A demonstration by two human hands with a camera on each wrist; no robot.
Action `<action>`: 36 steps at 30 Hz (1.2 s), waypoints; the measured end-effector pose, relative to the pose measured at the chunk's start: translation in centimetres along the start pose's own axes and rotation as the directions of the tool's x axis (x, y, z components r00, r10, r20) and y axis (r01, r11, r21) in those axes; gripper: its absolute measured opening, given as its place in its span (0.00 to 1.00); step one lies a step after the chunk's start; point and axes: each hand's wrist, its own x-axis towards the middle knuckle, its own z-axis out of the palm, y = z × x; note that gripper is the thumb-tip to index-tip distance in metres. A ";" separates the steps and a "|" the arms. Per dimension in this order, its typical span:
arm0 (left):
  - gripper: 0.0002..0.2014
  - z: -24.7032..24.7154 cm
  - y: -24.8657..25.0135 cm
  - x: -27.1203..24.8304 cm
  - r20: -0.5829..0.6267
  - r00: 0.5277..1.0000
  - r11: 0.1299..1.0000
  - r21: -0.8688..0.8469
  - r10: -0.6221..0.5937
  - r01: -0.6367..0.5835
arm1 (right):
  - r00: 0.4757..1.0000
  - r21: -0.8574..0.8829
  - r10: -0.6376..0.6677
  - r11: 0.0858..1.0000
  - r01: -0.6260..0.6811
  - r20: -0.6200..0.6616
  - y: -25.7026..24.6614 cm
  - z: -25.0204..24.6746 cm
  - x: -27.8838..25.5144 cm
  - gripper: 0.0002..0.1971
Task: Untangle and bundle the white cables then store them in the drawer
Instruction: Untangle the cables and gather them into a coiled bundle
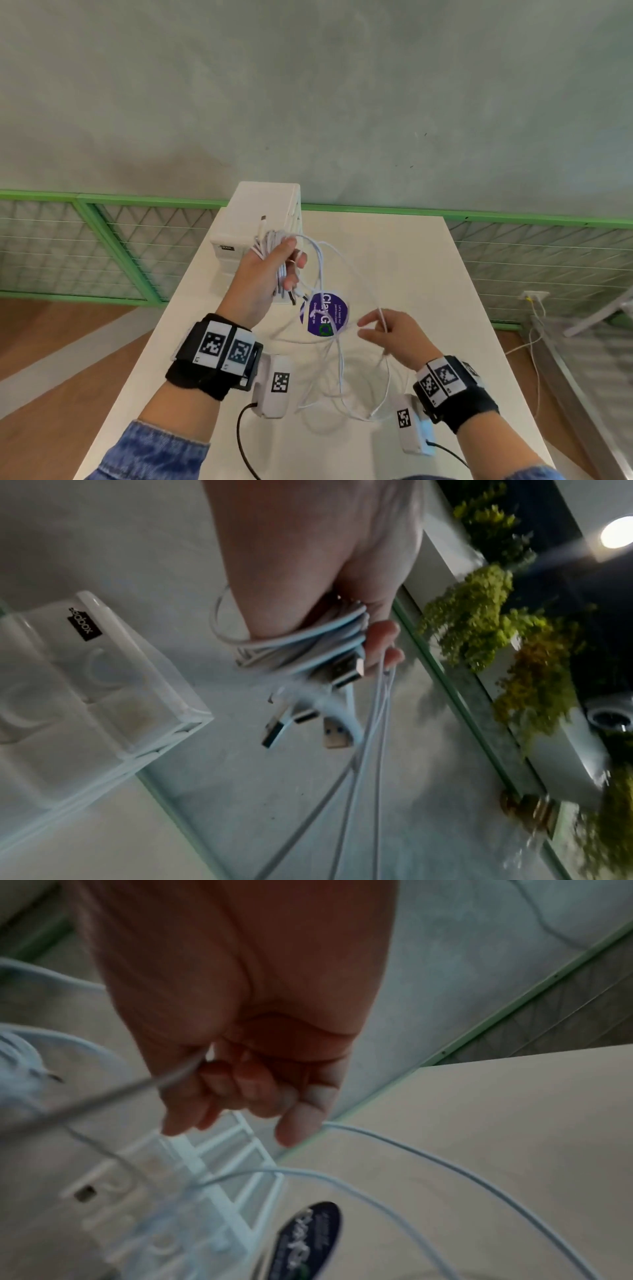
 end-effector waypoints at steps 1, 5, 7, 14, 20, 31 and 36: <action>0.11 -0.2 0.5 0.1 -0.004 1.000 0.998 -0.057 -0.013 0.012 | 0.998 -0.048 0.058 0.997 -0.059 -0.035 1.3 -0.2 0.2 0.04; 0.12 -2.5 1.9 0.7 -0.111 0.994 0.974 -0.227 -0.008 -0.018 | 0.941 -0.280 0.236 0.912 -0.300 -0.241 6.4 -2.5 -0.2 0.02; 0.11 -3.7 2.4 1.1 -0.208 0.978 0.972 -0.225 0.024 -0.072 | 0.907 -0.332 0.306 0.856 -0.395 -0.291 8.3 -3.8 -1.0 0.04; 0.13 -1.9 1.3 0.5 -0.245 0.967 0.994 -0.055 0.074 -0.090 | 0.846 -0.176 0.401 0.860 -0.480 -0.350 7.6 -4.2 -0.8 0.32; 0.10 0.2 0.0 0.0 -0.202 0.978 0.998 0.048 0.057 -0.049 | 0.887 -0.014 0.152 0.984 -0.175 -0.436 0.8 -4.0 0.3 0.49; 0.12 2.3 -0.5 -1.6 0.099 0.995 0.977 0.214 -0.002 -0.019 | 0.909 -0.012 -0.408 0.913 0.409 -0.089 -8.2 0.7 -0.1 0.14; 0.09 1.2 -0.5 -1.6 0.070 0.998 0.910 0.413 0.010 -0.038 | 0.918 0.073 -0.357 0.925 0.373 -0.171 -7.7 0.4 -0.2 0.08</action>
